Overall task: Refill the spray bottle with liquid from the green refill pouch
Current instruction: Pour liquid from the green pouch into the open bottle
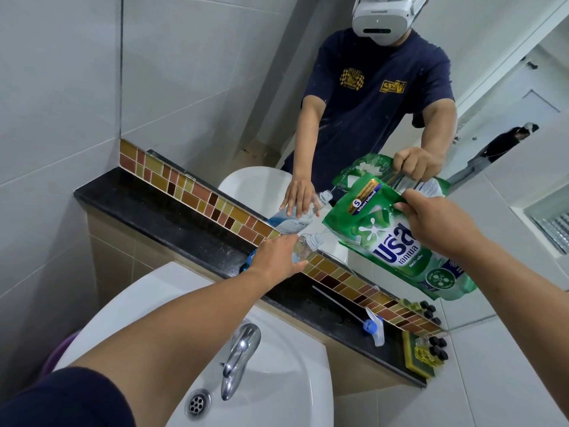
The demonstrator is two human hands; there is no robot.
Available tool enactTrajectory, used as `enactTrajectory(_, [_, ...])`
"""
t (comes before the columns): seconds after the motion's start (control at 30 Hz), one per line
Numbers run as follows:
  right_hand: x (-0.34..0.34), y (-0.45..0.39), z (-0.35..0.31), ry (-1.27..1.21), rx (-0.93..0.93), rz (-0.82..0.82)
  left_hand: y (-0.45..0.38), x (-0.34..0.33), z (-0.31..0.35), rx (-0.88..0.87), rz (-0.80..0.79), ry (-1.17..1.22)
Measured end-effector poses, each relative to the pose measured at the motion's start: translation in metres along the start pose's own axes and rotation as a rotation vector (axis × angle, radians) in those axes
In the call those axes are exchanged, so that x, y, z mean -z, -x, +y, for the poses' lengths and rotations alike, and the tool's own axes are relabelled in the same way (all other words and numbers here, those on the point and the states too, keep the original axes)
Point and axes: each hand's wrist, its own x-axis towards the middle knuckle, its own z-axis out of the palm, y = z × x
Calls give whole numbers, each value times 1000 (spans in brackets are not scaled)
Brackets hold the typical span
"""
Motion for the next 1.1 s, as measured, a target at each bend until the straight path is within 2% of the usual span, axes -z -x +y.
enactTrajectory(0.53, [-19, 3, 0, -70, 14, 41, -1, 1, 0, 14, -9, -2])
enactTrajectory(1.1, [-49, 11, -4, -170, -64, 110, 1, 6, 0, 40, -14, 51])
